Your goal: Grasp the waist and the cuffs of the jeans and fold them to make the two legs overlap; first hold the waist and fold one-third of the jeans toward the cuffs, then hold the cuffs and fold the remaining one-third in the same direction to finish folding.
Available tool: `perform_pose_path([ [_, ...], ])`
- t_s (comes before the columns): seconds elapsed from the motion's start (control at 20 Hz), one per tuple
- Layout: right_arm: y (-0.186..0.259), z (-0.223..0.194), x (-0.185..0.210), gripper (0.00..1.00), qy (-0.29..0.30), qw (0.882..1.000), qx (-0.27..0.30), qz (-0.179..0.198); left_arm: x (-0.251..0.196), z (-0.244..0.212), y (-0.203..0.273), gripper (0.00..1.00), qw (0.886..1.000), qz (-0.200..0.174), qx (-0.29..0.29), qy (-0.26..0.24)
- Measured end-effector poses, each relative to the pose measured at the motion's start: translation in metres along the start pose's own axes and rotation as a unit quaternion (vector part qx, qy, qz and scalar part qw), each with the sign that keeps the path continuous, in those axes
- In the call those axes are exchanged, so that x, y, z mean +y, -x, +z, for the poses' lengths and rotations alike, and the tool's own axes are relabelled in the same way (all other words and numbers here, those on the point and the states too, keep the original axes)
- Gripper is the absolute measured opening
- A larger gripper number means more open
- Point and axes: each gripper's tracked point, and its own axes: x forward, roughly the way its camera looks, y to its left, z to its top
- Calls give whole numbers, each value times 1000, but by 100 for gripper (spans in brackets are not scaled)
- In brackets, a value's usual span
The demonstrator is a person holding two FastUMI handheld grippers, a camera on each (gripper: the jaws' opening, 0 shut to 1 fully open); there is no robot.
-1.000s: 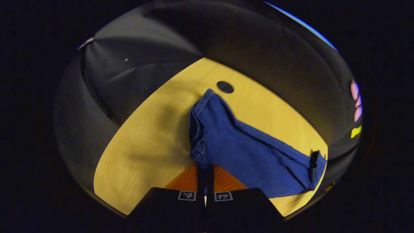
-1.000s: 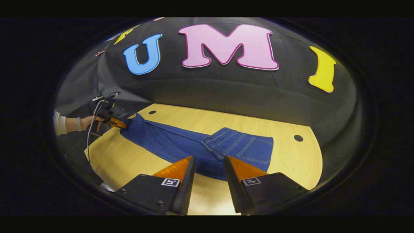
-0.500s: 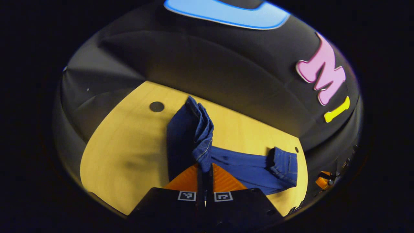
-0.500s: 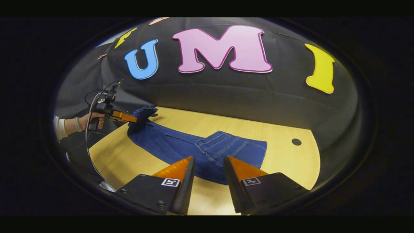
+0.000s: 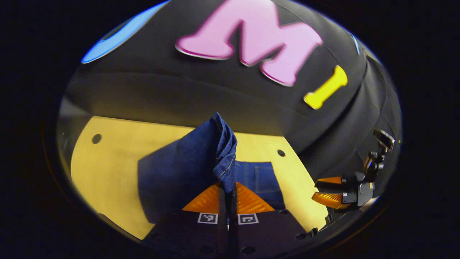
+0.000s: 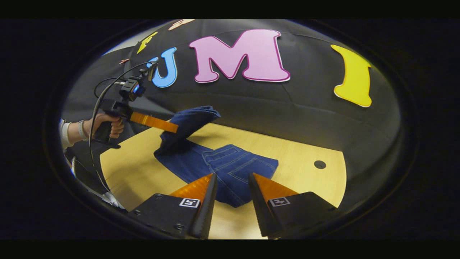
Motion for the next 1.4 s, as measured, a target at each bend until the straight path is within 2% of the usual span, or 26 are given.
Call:
perform_pose_path([
  [0.15,8,-8,-11,55,-8,1000,-2,-10,-4,-84,-55,6,993,42,106,-44],
  [0.2,12,-9,-13,55,-10,1000,-3,-13,-3,-103,-66,6,989,46,125,-58],
  [0.35,23,-13,-13,55,-12,1000,-8,-21,3,-125,-65,8,980,66,163,-93],
  [0.4,25,-12,-9,55,-15,1000,-12,-23,1,-120,-59,7,980,68,157,-100],
  [0.5,33,-12,0,57,-16,999,-17,-25,-6,-117,-54,47,984,67,126,-111],
  [0.6,43,-9,9,57,-10,999,-24,-34,-15,-106,-30,86,986,76,86,-119],
  [0.7,55,-6,24,60,-2,999,-31,-40,-29,-92,0,89,991,67,42,-109],
  [0.75,63,-4,31,59,1,998,-34,-46,-31,-88,17,84,992,65,24,-107],
  [0.8,70,-2,41,71,1,998,-38,-50,-32,-82,37,92,992,64,5,-109],
  [0.9,84,0,65,81,-3,997,-46,-58,-34,-74,85,95,990,64,-40,-121],
  [0.95,91,3,79,83,-7,997,-52,-58,-36,-69,110,96,988,65,-63,-128],
  [1.1,115,9,124,95,-17,995,-72,-67,-39,-71,188,97,979,74,-125,-142],
  [1.15,125,13,137,92,-18,993,-85,-77,-40,-74,210,97,977,77,-141,-143],
  [1.2,138,20,142,96,-14,989,-106,-100,-41,-79,233,97,975,82,-155,-140],
  [1.4,203,46,176,96,-3,964,-191,-186,-42,-99,316,97,966,96,-212,-116],
])
